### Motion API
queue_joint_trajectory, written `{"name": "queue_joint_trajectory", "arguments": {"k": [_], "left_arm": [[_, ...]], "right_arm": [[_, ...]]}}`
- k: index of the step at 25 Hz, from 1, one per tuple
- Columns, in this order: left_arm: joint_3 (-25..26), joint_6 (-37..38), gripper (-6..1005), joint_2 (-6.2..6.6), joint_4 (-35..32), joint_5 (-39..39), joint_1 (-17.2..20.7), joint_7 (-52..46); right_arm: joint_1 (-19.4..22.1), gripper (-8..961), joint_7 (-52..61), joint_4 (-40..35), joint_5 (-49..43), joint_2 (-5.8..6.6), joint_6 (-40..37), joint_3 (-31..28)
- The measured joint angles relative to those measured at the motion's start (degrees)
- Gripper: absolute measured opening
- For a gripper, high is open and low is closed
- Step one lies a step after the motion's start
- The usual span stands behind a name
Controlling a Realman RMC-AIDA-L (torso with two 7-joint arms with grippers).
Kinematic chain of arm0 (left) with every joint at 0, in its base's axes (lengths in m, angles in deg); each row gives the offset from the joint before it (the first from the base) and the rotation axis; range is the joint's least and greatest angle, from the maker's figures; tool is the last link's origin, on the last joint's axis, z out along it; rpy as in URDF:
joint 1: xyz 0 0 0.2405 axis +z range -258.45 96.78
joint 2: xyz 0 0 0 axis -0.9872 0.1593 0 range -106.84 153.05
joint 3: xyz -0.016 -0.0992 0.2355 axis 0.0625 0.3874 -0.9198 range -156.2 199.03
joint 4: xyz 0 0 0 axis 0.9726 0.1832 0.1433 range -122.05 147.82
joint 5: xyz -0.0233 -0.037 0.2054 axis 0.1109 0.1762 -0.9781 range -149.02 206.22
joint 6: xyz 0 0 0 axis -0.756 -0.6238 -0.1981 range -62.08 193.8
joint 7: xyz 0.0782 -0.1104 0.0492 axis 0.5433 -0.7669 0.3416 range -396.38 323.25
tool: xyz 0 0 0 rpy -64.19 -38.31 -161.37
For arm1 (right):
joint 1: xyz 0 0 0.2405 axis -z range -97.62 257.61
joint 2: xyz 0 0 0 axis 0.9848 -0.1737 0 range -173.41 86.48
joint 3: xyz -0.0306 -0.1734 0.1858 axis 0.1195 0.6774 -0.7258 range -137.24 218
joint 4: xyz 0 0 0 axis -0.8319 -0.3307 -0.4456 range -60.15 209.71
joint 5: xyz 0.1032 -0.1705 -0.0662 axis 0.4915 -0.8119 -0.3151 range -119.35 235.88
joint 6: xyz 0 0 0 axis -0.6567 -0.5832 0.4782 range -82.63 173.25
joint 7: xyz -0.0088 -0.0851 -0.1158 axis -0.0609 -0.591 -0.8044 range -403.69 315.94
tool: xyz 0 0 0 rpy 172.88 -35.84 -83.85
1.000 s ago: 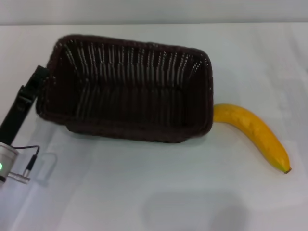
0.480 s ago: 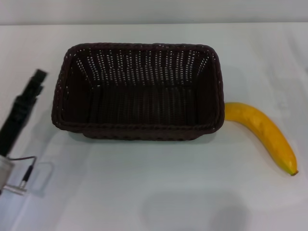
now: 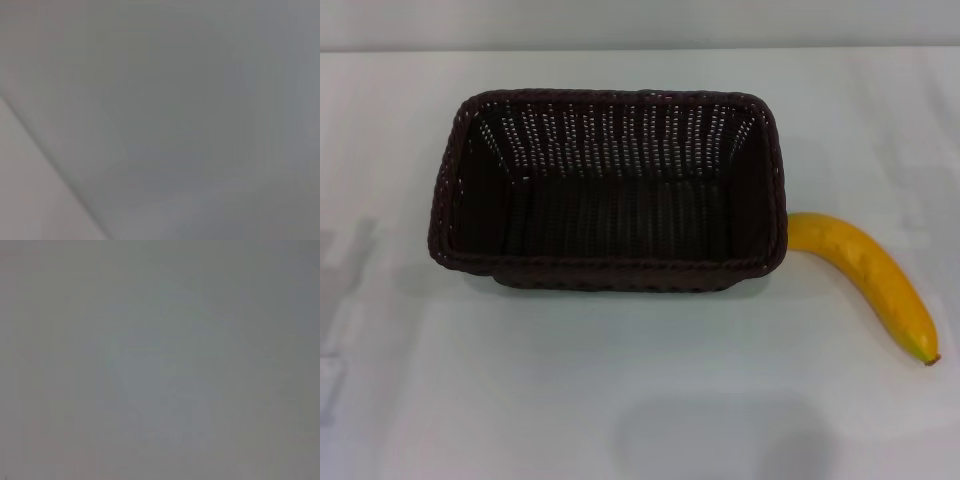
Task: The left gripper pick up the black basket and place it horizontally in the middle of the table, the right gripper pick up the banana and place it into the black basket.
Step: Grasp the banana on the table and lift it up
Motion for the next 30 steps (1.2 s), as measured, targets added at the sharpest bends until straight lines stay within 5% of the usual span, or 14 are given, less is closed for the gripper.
{"name": "queue_joint_trajectory", "arguments": {"k": [4,8,12,15,18,24,30], "left_arm": [[0.0,3.9,893,0.01,-2.3,2.2,1.0,4.7],[0.0,5.6,893,-0.02,-2.2,5.6,1.4,14.1],[0.0,7.0,893,-0.04,-2.1,7.7,1.4,17.7],[0.0,7.1,893,0.03,-2.4,8.1,1.4,19.2],[0.0,7.2,893,0.07,-2.5,8.9,1.5,22.4],[0.0,7.2,893,-0.07,-2.1,9.2,1.7,27.3],[-0.1,7.2,893,-0.08,-2.0,9.2,1.7,27.5]], "right_arm": [[1.6,870,9.5,-2.5,-0.1,0.52,-0.1,4.6],[6.0,869,25.6,-13.7,-0.5,1.45,-2.2,17.7],[11.4,869,44.2,-28.7,-7.0,5.4,-5.2,30.9],[12.8,870,54.2,-36.1,-17.6,8.63,-4.3,33.2],[13.2,870,58.9,-41.7,-27.0,9.73,-0.6,32.9],[15.3,870,64.8,-53.9,-37.9,8.84,5.8,32.8],[18.3,869,73.8,-70.2,-51.3,4.19,8.5,32.8]]}}
